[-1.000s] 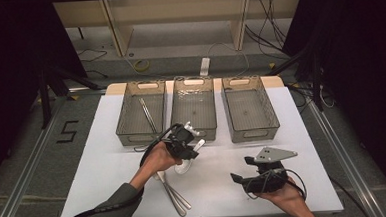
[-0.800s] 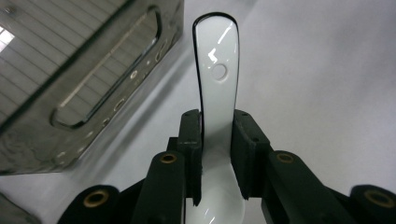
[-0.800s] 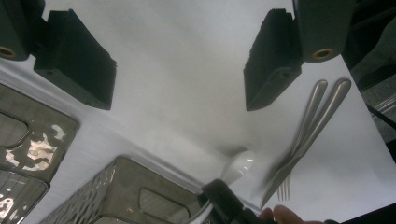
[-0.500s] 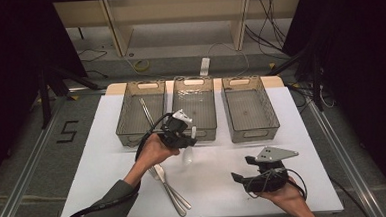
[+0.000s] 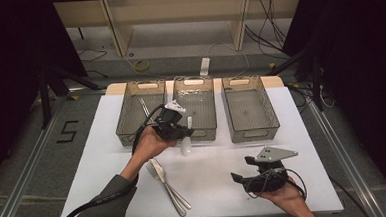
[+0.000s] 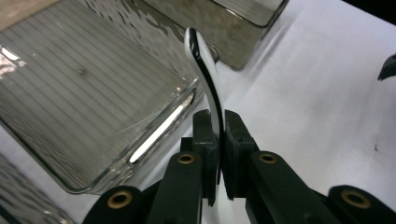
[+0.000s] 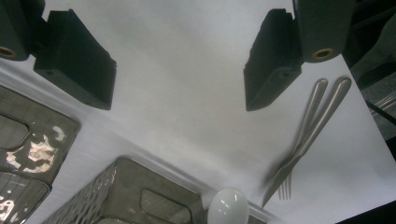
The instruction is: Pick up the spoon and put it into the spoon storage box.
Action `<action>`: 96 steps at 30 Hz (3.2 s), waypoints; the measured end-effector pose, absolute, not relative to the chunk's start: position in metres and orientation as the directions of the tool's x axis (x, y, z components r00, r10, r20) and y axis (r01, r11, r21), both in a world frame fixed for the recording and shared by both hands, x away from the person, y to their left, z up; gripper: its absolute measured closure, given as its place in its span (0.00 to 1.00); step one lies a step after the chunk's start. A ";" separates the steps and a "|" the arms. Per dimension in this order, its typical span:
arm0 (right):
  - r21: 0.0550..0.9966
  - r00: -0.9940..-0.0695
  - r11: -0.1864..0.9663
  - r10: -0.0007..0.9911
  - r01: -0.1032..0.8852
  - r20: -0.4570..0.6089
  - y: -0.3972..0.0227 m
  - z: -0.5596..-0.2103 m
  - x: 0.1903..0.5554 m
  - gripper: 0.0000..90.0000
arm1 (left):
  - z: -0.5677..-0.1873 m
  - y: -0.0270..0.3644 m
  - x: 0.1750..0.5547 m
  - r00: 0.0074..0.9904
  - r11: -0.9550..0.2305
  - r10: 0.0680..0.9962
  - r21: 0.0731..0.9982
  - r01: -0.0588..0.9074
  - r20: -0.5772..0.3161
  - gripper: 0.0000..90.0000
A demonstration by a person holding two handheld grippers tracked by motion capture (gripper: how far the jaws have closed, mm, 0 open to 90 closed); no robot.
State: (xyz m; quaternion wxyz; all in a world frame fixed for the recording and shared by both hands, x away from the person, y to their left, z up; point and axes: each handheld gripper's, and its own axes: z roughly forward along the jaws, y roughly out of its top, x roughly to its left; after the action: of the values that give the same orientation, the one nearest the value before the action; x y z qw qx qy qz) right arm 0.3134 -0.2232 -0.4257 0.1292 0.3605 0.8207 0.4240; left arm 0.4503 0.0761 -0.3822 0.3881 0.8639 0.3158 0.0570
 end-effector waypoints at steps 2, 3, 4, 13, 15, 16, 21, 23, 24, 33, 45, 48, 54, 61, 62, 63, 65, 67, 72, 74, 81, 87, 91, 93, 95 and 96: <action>0.789 -0.707 0.381 0.701 0.482 0.094 -0.223 -0.426 0.313 0.29 | -0.378 0.078 0.453 0.788 -0.490 0.598 0.712 0.504 -0.146 0.94; 0.789 -0.706 0.379 0.702 0.483 0.095 -0.223 -0.426 0.313 0.29 | -0.376 0.079 0.455 0.788 -0.491 0.598 0.712 0.502 -0.143 0.94; 0.789 -0.705 0.378 0.702 0.484 0.096 -0.223 -0.426 0.313 0.29 | -0.374 0.079 0.456 0.787 -0.489 0.601 0.714 0.502 -0.141 0.94; 0.790 -0.707 0.379 0.701 0.481 0.094 -0.223 -0.425 0.313 0.29 | -0.354 0.081 0.476 0.758 -0.447 0.635 0.730 0.517 -0.148 0.94; 0.792 -0.708 0.379 0.700 0.478 0.092 -0.223 -0.425 0.313 0.29 | -0.351 0.081 0.482 0.748 -0.427 0.644 0.735 0.527 -0.162 0.94; 0.792 -0.707 0.378 0.701 0.479 0.093 -0.223 -0.425 0.314 0.29 | -0.349 0.081 0.485 0.744 -0.423 0.649 0.736 0.528 -0.160 0.94; 0.793 -0.708 0.378 0.700 0.478 0.093 -0.224 -0.425 0.314 0.29 | -0.345 0.078 0.496 0.723 -0.400 0.672 0.744 0.535 -0.159 0.94; 0.793 -0.709 0.378 0.699 0.477 0.094 -0.224 -0.425 0.314 0.29 | -0.343 0.077 0.501 0.719 -0.385 0.674 0.750 0.538 -0.169 0.94; 0.793 -0.709 0.378 0.699 0.477 0.094 -0.224 -0.425 0.313 0.29 | -0.342 0.076 0.503 0.715 -0.376 0.677 0.753 0.541 -0.176 0.94; 0.794 -0.710 0.378 0.698 0.477 0.094 -0.225 -0.424 0.313 0.29 | -0.348 0.065 0.515 0.695 -0.372 0.700 0.745 0.553 -0.166 0.94; 0.792 -0.712 0.381 0.696 0.478 0.095 -0.224 -0.425 0.312 0.29 | -0.366 0.063 0.527 0.668 -0.351 0.722 0.738 0.576 -0.178 0.94; 0.790 -0.712 0.383 0.695 0.478 0.095 -0.224 -0.425 0.312 0.29 | -0.368 0.063 0.527 0.664 -0.347 0.725 0.736 0.581 -0.182 0.94; 0.791 -0.714 0.383 0.694 0.477 0.094 -0.223 -0.425 0.312 0.29 | -0.375 0.063 0.529 0.655 -0.340 0.731 0.730 0.593 -0.191 0.94; 0.790 -0.713 0.382 0.695 0.480 0.097 -0.224 -0.426 0.312 0.29 | -0.388 0.065 0.532 0.636 -0.325 0.744 0.719 0.614 -0.206 0.94; 0.790 -0.714 0.383 0.694 0.479 0.095 -0.224 -0.426 0.312 0.29 | -0.389 0.065 0.532 0.637 -0.326 0.743 0.719 0.614 -0.206 0.94; 0.790 -0.714 0.384 0.694 0.479 0.096 -0.224 -0.426 0.312 0.29 | -0.390 0.065 0.533 0.637 -0.326 0.742 0.718 0.614 -0.207 0.94; 0.789 -0.714 0.384 0.693 0.479 0.096 -0.223 -0.426 0.312 0.29 | -0.393 0.065 0.533 0.636 -0.322 0.741 0.717 0.618 -0.216 0.93; 0.789 -0.715 0.385 0.692 0.479 0.096 -0.223 -0.426 0.312 0.29 | -0.394 0.064 0.533 0.637 -0.325 0.740 0.716 0.618 -0.215 0.93; 0.788 -0.716 0.386 0.691 0.480 0.097 -0.223 -0.426 0.312 0.29 | -0.393 0.064 0.536 0.628 -0.325 0.750 0.712 0.623 -0.207 0.77; 0.787 -0.716 0.386 0.691 0.482 0.099 -0.223 -0.427 0.312 0.29 | -0.391 0.065 0.536 0.618 -0.320 0.759 0.711 0.627 -0.203 0.69; 0.783 -0.718 0.390 0.689 0.484 0.100 -0.223 -0.427 0.312 0.29 | -0.379 0.067 0.532 0.595 -0.313 0.784 0.715 0.625 -0.177 0.46; 0.783 -0.717 0.390 0.689 0.485 0.100 -0.222 -0.427 0.312 0.29 | -0.378 0.070 0.525 0.630 -0.345 0.753 0.702 0.624 -0.190 0.36; 0.784 -0.717 0.389 0.690 0.483 0.099 -0.222 -0.427 0.312 0.29 | -0.377 0.072 0.517 0.651 -0.374 0.738 0.695 0.614 -0.178 0.32; 0.783 -0.716 0.390 0.691 0.485 0.099 -0.222 -0.427 0.312 0.29 | -0.375 0.076 0.506 0.674 -0.391 0.719 0.703 0.594 -0.169 0.30; 0.784 -0.717 0.390 0.691 0.483 0.098 -0.222 -0.427 0.312 0.29 | -0.374 0.078 0.503 0.683 -0.401 0.711 0.705 0.586 -0.164 0.29; 0.784 -0.716 0.390 0.691 0.483 0.098 -0.222 -0.427 0.312 0.29 | -0.373 0.080 0.499 0.688 -0.403 0.707 0.705 0.583 -0.165 0.29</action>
State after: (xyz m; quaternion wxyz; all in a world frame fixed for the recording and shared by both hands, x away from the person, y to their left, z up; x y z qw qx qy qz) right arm 0.3117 -0.2221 -0.4272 0.1228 0.3561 0.8245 0.4224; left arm 0.4985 0.0797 -0.3735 0.3858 0.8338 0.3867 0.0800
